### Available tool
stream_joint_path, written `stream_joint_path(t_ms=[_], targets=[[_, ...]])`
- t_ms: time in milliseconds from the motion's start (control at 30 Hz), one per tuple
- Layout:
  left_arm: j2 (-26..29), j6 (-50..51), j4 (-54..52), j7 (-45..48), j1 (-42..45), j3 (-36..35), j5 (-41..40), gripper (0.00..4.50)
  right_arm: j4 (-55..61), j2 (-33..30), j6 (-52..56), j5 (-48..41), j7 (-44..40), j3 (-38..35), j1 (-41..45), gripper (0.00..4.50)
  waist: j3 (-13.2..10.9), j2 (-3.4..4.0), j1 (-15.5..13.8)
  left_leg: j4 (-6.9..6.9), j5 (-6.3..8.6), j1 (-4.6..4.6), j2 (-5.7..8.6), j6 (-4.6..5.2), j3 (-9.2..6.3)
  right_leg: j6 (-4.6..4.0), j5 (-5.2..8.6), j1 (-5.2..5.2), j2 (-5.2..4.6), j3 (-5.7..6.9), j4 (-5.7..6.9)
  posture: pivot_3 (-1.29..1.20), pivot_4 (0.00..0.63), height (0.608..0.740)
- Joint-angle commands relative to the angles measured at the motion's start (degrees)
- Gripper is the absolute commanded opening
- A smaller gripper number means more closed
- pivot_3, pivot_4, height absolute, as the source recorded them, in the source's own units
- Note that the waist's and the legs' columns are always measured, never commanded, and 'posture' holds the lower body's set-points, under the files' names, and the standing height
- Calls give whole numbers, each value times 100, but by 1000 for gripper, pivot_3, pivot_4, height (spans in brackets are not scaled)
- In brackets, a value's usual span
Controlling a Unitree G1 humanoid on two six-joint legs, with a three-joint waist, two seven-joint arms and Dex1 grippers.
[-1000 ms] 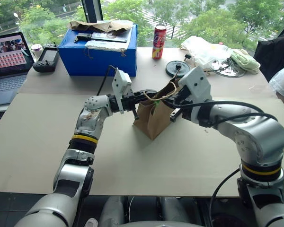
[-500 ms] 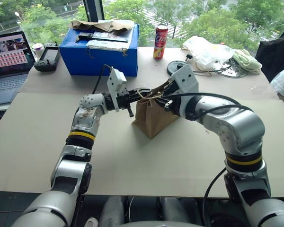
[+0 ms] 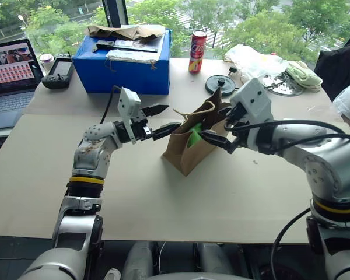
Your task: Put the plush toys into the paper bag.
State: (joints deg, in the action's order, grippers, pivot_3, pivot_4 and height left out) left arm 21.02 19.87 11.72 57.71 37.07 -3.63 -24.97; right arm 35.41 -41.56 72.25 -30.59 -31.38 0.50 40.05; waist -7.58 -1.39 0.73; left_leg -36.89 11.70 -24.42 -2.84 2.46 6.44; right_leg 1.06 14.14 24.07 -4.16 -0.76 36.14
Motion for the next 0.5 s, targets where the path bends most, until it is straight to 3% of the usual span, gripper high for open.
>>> stream_joint_path(t_ms=[33,200,400,500], targets=[[113,292,-627,-252,-114,-230,-291,4393,252,-421,-46,-242,-389,-239,152,4500,0,0,-1,0,0,1,0,0,0,0,0,-1,0,0,0,0,150,739],[198,522,-1015,-427,-389,-290,-435,4393,160,-806,-174,-354,-585,-462,222,4500,0,0,-3,-1,0,5,1,0,0,0,0,-3,-2,-2,2,0,150,739],[232,588,-1140,-499,-719,-235,-470,4393,283,-848,-277,-949,-956,-1070,14,4500,0,0,-7,0,0,6,1,0,0,0,0,-3,-3,-2,0,0,150,739],[269,618,-1143,-443,-824,-211,-506,4500,352,-692,-293,-1293,-998,-1241,-8,3804,0,-1,-7,0,0,6,1,0,0,0,0,-4,-4,-2,1,0,150,739]])
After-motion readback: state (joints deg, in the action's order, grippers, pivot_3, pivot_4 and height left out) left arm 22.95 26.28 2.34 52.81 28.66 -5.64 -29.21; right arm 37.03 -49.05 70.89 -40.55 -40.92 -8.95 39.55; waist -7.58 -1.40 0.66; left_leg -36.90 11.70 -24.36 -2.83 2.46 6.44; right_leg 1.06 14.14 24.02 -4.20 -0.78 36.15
